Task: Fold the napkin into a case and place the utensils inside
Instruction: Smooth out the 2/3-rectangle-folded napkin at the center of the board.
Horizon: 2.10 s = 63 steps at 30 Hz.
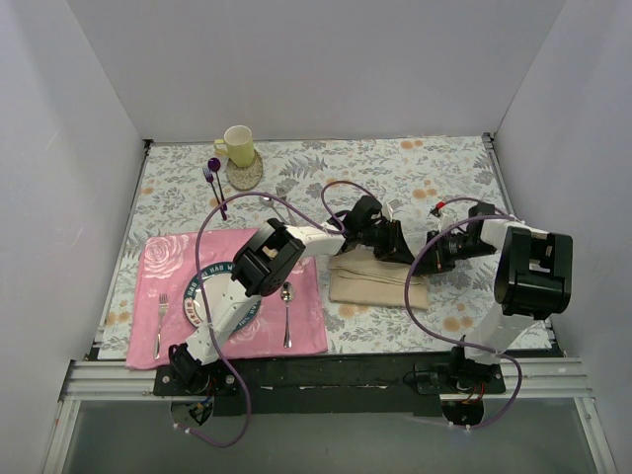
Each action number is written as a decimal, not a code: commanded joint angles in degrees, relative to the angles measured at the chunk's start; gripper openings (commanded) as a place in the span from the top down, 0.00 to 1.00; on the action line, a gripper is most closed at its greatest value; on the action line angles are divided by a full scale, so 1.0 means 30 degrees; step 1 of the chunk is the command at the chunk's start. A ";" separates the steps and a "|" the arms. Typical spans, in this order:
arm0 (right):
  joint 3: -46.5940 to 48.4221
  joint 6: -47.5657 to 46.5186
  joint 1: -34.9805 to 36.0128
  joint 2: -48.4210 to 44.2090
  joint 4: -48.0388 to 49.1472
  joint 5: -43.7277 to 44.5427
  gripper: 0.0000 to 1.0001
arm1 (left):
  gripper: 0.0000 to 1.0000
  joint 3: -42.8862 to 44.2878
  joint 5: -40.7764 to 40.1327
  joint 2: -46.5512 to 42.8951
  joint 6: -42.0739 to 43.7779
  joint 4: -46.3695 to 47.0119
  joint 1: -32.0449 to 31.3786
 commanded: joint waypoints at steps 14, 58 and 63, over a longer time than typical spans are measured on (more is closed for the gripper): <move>-0.0019 0.4587 -0.2911 0.4820 0.0769 0.2298 0.81 | 0.37 -0.2462 0.4194 -0.2538 0.0635 0.4365 0.2890; 0.0800 0.4998 -0.2941 0.5552 0.0770 0.2943 0.89 | 0.95 0.1372 0.1623 -0.0787 0.0721 0.0591 0.0081; 0.0975 0.4823 -0.2941 0.5260 0.0216 0.2477 0.88 | 1.00 0.2488 -0.0716 0.0531 0.1658 -0.2538 -0.0535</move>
